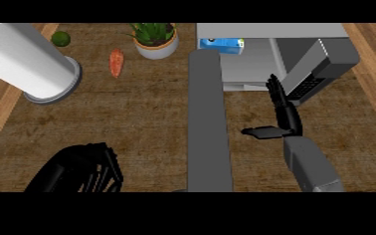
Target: Pick up the milk, place it into the microwave and close the microwave
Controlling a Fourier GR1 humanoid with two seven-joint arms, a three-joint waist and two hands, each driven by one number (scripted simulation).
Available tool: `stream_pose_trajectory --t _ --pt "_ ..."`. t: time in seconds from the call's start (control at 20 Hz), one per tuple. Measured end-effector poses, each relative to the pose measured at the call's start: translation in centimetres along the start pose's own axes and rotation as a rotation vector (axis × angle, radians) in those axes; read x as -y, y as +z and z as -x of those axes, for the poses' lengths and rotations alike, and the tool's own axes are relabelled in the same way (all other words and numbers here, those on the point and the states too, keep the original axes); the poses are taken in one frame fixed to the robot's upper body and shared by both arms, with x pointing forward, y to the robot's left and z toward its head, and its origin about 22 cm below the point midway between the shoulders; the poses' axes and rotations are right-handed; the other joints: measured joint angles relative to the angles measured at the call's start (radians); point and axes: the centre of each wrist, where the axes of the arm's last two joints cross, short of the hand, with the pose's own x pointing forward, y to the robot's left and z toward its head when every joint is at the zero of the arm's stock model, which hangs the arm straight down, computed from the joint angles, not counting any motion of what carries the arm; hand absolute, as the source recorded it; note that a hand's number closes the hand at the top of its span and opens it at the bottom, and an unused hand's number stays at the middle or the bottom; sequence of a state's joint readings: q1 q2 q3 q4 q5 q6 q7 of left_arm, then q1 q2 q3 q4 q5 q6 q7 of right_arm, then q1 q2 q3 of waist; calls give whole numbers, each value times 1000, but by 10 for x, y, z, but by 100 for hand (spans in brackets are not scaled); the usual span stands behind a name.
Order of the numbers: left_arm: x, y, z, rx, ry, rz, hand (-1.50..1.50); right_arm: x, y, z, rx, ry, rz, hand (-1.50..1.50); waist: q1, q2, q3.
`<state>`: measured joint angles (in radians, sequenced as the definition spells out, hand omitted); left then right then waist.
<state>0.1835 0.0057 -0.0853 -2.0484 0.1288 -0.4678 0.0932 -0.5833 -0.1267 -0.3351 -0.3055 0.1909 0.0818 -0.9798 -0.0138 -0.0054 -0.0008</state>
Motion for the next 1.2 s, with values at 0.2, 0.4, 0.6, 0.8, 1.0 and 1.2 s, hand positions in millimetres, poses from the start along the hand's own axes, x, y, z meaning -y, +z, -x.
stream_pose_trajectory --t 0.2,0.4,0.6,0.8,1.0,1.2 --pt "17 -26 4 -5 -23 33 150 14 28 6 -9 1 28 -150 -10 -1 0" --pt "32 -50 13 -6 -54 87 150 32 53 4 -5 0 46 -150 -16 -2 -1" --pt "46 -76 35 -21 -84 155 150 51 82 0 -5 11 52 -150 -19 0 -1" --pt "68 -94 57 -58 -122 219 150 66 105 -10 8 25 59 -150 -23 1 -1" --pt "88 -98 91 -103 -156 254 150 82 123 -27 33 58 42 -150 -26 2 -2" --pt "99 -107 122 -117 -203 251 150 88 128 -45 71 61 4 -150 -37 5 -2"
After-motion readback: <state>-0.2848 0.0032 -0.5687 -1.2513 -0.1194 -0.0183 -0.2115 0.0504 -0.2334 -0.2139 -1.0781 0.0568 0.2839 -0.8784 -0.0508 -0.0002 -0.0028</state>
